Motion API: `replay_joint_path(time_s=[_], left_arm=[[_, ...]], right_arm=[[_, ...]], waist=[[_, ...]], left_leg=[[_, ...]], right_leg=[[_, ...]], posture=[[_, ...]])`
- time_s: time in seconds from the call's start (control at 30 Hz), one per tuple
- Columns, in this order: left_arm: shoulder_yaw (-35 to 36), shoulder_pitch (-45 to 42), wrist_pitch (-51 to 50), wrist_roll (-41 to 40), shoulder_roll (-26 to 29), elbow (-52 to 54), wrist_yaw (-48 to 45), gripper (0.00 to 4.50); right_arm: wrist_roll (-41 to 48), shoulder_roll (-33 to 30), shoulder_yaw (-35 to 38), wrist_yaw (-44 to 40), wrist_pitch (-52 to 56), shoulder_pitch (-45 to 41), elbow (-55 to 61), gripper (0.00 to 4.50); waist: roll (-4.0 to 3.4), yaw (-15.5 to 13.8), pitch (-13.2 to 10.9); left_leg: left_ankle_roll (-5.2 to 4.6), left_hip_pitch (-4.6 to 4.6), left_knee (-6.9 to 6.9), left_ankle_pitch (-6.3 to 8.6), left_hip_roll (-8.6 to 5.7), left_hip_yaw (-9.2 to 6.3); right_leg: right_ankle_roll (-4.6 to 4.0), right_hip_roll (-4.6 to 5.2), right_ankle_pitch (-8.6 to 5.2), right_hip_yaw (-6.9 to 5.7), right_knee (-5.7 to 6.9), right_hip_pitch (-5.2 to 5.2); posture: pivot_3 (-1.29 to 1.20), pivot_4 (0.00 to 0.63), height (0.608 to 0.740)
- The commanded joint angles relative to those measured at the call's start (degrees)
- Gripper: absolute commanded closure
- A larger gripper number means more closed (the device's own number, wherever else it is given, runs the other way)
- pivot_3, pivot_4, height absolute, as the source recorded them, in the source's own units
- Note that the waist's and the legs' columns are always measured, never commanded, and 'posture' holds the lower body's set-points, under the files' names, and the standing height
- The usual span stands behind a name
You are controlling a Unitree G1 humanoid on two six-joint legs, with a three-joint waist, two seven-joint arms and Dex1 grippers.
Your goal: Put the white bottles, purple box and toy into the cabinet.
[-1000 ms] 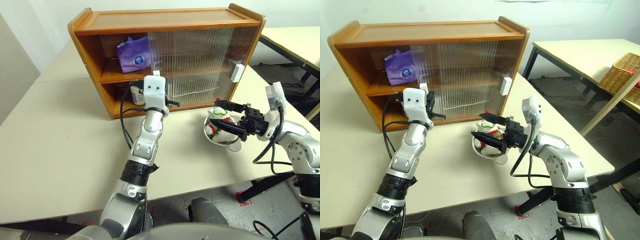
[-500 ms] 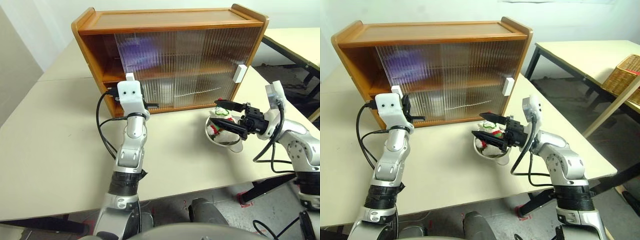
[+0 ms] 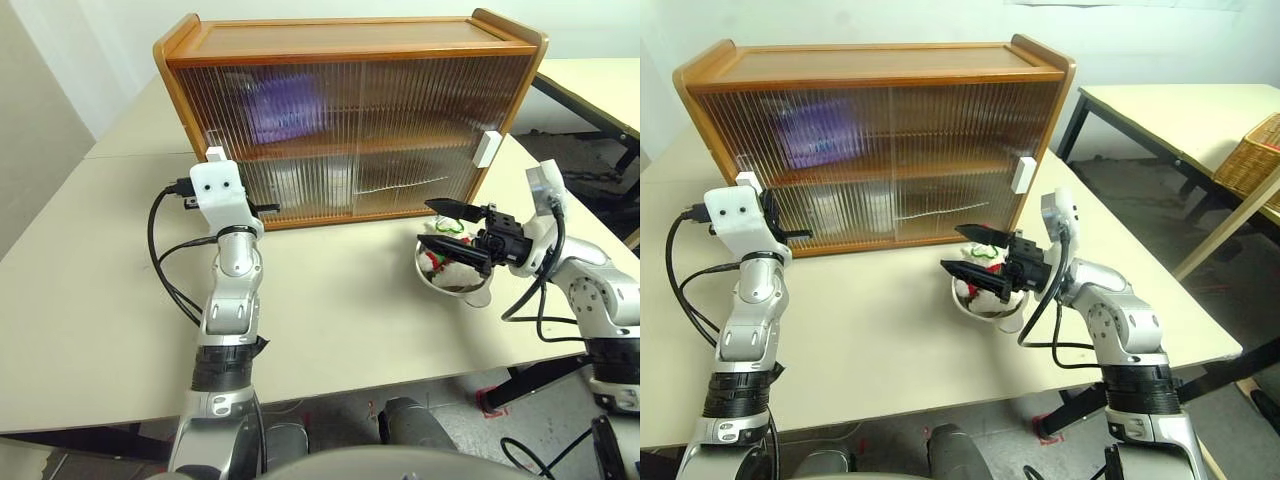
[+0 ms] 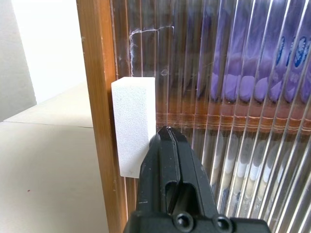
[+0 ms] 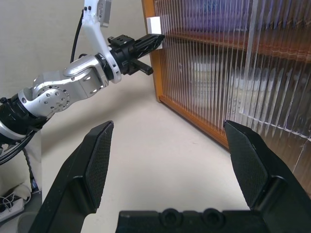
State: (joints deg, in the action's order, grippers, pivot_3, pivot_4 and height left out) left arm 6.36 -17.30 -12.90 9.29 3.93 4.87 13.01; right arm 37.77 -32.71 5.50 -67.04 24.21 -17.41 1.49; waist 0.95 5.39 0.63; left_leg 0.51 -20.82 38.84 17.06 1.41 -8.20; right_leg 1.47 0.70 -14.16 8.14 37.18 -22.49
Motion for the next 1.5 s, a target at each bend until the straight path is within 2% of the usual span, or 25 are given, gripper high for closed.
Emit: replay_joint_path(time_s=[0.03, 0.23, 0.4, 0.43, 0.5, 0.6, 0.8, 0.87, 0.93, 1.0, 1.13, 1.43, 1.5], left_arm=[[1.87, 0.62, -0.04, -0.39, 0.7, 0.73, 0.51, 4.49], [-0.75, 0.02, 2.29, -4.41, 0.19, 0.16, -5.42, 4.49], [-5.24, -0.87, 6.25, -10.59, 0.31, -1.05, -17.2, 4.49], [-6.02, -0.89, 6.36, -12.53, 0.0, -0.74, -19.87, 4.32], [-8.6, -1.1, 6.89, -17.11, 0.42, -0.71, -28.23, 3.85], [-11.12, -3.46, 8.86, -20.2, 3.04, -3.65, -38.34, 2.85], [-9.76, -7.64, 6.69, -26.06, 7.67, -6.74, -48.51, 0.61], [-6.74, -8.24, 2.27, -32.28, 11.74, -7.09, -54.78, 0.02], [-4.31, -7.91, -1.73, -37.08, 16.99, -7.66, -61.43, 0.02], [-3.67, -7.19, -2.19, -37.86, 20.7, -8.3, -65.14, 0.02], [-1.66, -5.45, -2.96, -39.1, 24.58, -8.42, -68.44, 0.02], [-0.53, -0.98, -8.77, -43.81, 25.93, -1.49, -69.63, 0.02], [-0.72, -0.65, -8.95, -43.81, 25.35, -0.59, -68.85, 0.0]], right_arm=[[-0.82, 0.27, -0.64, -0.25, -0.7, -0.74, -0.59, 0.0], [-1.1, 0.68, -0.82, -0.34, -1.1, -1.13, -1.12, 0.0], [-1.3, 0.72, -0.67, -0.53, -1.66, -1.09, -1.57, 0.0], [-1.31, 0.73, -0.59, -0.49, -1.77, -0.87, -1.46, 0.0], [-1.29, 0.72, -0.25, -0.4, -2.05, -0.23, -1.27, 0.0], [-1.27, 0.85, -0.17, -0.15, -2.33, 0.41, -1.01, 0.0], [-1.22, 0.99, -0.17, 0.48, -2.31, 0.41, -0.82, 0.0], [-1.25, 0.94, 0.07, 1.23, -2.16, 0.54, -0.43, 0.0], [-1.73, 0.98, 0.57, 2.63, -2.61, 0.6, -0.36, 0.0], [-2.06, 1.11, 1.07, 3.99, -3.15, 0.47, -0.54, 0.0], [-4.47, 1.23, 2.0, 7.12, -5.74, -0.41, -2.69, 0.0], [-9.68, -0.49, 4.81, 10.85, -14.25, -7.43, -16.57, 0.0], [-10.29, -1.95, 5.81, 10.17, -15.32, -9.72, -21.28, 0.41]], waist=[[0.0, 0.0, 0.0], [0.01, -0.46, -0.01], [0.02, -1.09, -0.01], [0.02, -1.15, -0.01], [0.02, -1.17, -0.01], [0.02, -1.21, -0.01], [-0.01, -0.63, 0.01], [-0.02, -0.5, 0.01], [-0.06, -0.32, 0.04], [-0.08, -0.31, 0.05], [-0.11, -0.53, 0.07], [-0.12, -0.53, 0.07], [-0.12, -0.54, 0.08]], left_leg=[[0.0, 0.02, -0.02, 0.0, 0.0, 0.02], [0.0, 0.05, -0.02, 0.0, 0.0, 0.09], [0.01, 0.01, 0.01, 0.0, -0.07, 0.16], [0.01, 0.0, 0.01, 0.01, -0.1, 0.16], [0.04, -0.02, 0.03, 0.03, -0.1, 0.2], [0.05, -0.02, 0.03, 0.06, -0.1, 0.24], [0.0, 0.03, 0.04, 0.07, -0.09, 0.31], [-0.01, 0.05, 0.04, 0.07, -0.09, 0.31], [-0.01, 0.07, 0.01, 0.07, -0.08, 0.32], [-0.02, 0.07, -0.03, 0.07, -0.06, 0.32], [-0.02, 0.02, 0.0, 0.08, -0.06, 0.32], [-0.03, -0.09, -0.01, 0.08, -0.05, 0.32], [-0.03, -0.08, -0.03, 0.08, -0.05, 0.32]], right_leg=[[0.0, 0.0, 0.0, 0.02, 0.0, 0.0], [-0.02, 0.0, 0.01, 0.11, 0.01, 0.0], [-0.08, 0.0, 0.05, 0.29, 0.0, 0.0], [-0.09, 0.0, 0.05, 0.33, 0.0, 0.0], [-0.09, 0.0, 0.05, 0.4, 0.0, 0.0], [-0.1, 0.0, 0.05, 0.43, 0.0, 0.0], [-0.05, 0.0, 0.09, 0.44, 0.01, 0.0], [-0.02, 0.0, 0.1, 0.44, 0.02, 0.0], [-0.02, 0.0, 0.11, 0.45, 0.04, -0.01], [-0.02, 0.0, 0.11, 0.44, 0.05, -0.05], [-0.07, 0.0, 0.09, 0.46, 0.02, -0.11], [-0.25, 0.0, 0.15, 0.52, 0.03, -0.54], [-0.25, 0.0, 0.15, 0.52, 0.03, -0.53]], posture=[[-0.14, 0.0, 0.74], [-0.14, 0.0, 0.74], [-0.15, 0.0, 0.74], [-0.17, 0.0, 0.74], [-0.17, 0.0, 0.74], [-0.17, 0.0, 0.74], [-0.17, 0.0, 0.74], [-0.18, 0.0, 0.74], [-0.18, 0.0, 0.74], [-0.19, 0.0, 0.74], [-0.18, 0.0, 0.74], [-0.16, 0.0, 0.74], [-0.16, 0.0, 0.74]])
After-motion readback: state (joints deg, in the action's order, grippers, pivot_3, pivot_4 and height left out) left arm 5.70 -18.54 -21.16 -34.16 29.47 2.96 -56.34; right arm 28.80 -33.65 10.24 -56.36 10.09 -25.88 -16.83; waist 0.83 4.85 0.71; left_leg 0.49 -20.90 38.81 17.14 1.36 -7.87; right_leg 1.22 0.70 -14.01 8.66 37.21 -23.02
